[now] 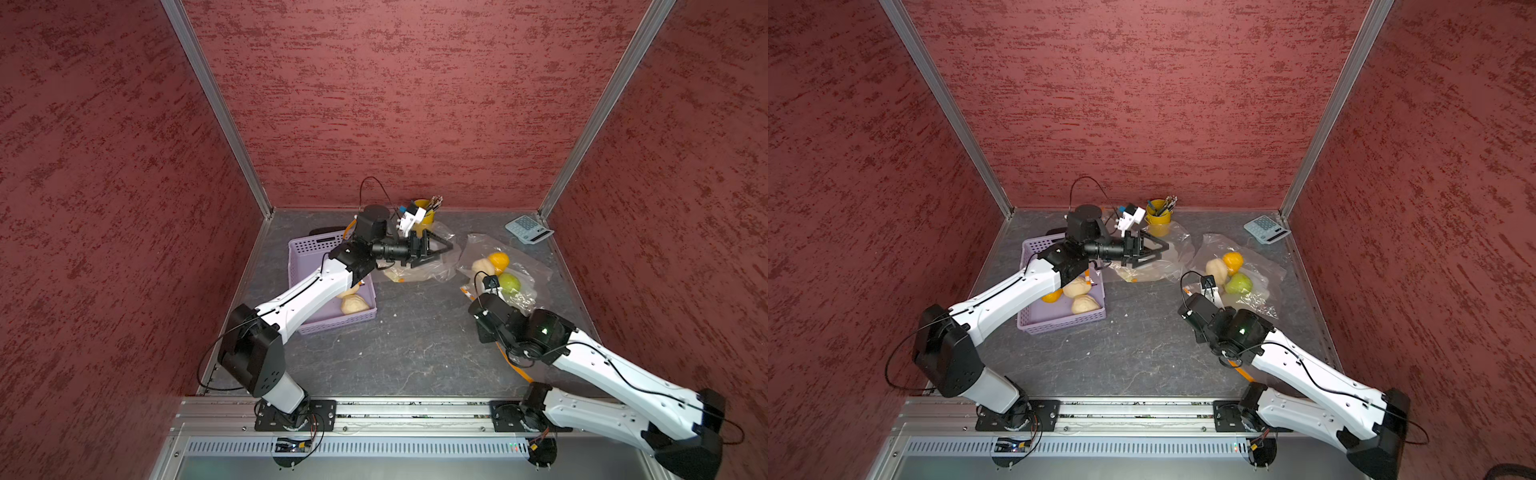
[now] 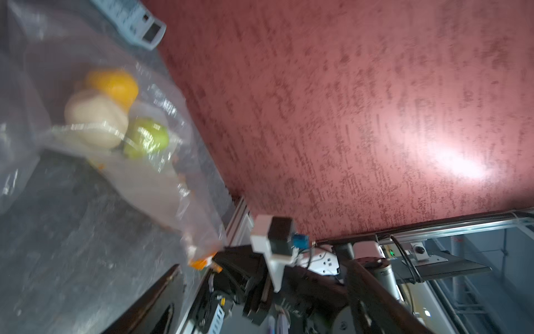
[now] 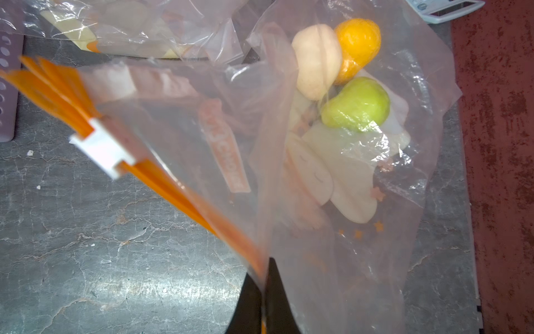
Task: Open the zip-top bag and take out the pear
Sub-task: Unzip the zipper on the zipper food storage bag.
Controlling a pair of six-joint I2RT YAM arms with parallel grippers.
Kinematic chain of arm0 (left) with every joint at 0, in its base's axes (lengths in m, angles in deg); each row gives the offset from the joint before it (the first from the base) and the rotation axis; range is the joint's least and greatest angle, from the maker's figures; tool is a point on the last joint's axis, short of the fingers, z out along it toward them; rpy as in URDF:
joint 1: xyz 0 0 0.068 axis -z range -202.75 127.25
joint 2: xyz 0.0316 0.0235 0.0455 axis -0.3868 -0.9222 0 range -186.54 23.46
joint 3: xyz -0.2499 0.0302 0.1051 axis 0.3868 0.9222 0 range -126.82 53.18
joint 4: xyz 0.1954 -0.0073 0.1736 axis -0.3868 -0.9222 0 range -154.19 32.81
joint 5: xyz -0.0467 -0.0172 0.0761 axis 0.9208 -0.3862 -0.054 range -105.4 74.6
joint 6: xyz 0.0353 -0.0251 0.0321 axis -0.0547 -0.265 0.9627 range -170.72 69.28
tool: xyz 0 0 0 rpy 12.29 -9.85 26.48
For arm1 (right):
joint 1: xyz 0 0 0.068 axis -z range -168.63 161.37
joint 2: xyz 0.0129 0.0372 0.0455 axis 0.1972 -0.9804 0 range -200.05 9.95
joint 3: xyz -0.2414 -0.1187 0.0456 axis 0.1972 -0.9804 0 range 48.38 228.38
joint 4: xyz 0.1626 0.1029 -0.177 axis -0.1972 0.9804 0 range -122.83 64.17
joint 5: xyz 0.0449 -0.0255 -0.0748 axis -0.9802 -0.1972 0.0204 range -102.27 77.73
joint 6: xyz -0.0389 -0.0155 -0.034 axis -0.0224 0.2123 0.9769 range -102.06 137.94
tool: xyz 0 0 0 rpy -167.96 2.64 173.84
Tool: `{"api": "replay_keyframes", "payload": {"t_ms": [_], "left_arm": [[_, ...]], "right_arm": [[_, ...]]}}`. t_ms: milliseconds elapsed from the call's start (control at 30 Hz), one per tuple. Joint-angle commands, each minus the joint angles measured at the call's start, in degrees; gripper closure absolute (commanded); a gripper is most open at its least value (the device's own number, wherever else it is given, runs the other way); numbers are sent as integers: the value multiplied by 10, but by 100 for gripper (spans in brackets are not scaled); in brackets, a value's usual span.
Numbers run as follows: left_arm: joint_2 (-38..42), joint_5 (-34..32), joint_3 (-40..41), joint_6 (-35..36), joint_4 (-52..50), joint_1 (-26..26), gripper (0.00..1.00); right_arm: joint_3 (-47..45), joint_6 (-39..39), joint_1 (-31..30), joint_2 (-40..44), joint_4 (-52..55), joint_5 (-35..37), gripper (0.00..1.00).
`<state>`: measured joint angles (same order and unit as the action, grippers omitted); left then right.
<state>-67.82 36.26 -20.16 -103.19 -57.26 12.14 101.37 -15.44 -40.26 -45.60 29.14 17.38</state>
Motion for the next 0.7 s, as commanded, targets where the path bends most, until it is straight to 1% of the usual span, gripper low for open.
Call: {"api": "replay_keyframes", "payload": {"t_ms": [0, 67, 133, 200, 333, 367, 433, 500, 533, 567, 667], "left_arm": [[-17, 46, 49, -70, 39, 19, 15], [-33, 57, 71, -136, 112, 36, 19], [-51, 57, 73, -160, 126, 50, 23], [-65, 53, 90, -204, 166, 54, 24], [-99, 58, 118, -333, 334, 63, 24], [-106, 58, 121, -350, 356, 67, 24], [-113, 56, 125, -354, 358, 68, 28], [-120, 56, 129, -367, 377, 67, 38], [-124, 58, 132, -384, 404, 68, 40], [-127, 60, 131, -393, 414, 69, 39], [-126, 64, 124, -385, 402, 69, 43]], "right_arm": [[2, 8, 0, 3, -1, -10, 100], [1, 8, 0, 3, 0, -9, 100], [1, 7, 0, 4, -1, -7, 100], [-1, 8, 0, 4, -3, -9, 100], [1, 7, 0, -1, 0, -7, 100], [1, 8, 0, -1, 0, -8, 100], [-1, 8, 0, 0, -1, -7, 100], [-2, 7, 0, 1, 0, -8, 100], [-2, 8, 0, 1, -1, -7, 100], [-1, 8, 0, 0, -1, -7, 100], [-2, 9, 0, -3, -1, -8, 100]]}}
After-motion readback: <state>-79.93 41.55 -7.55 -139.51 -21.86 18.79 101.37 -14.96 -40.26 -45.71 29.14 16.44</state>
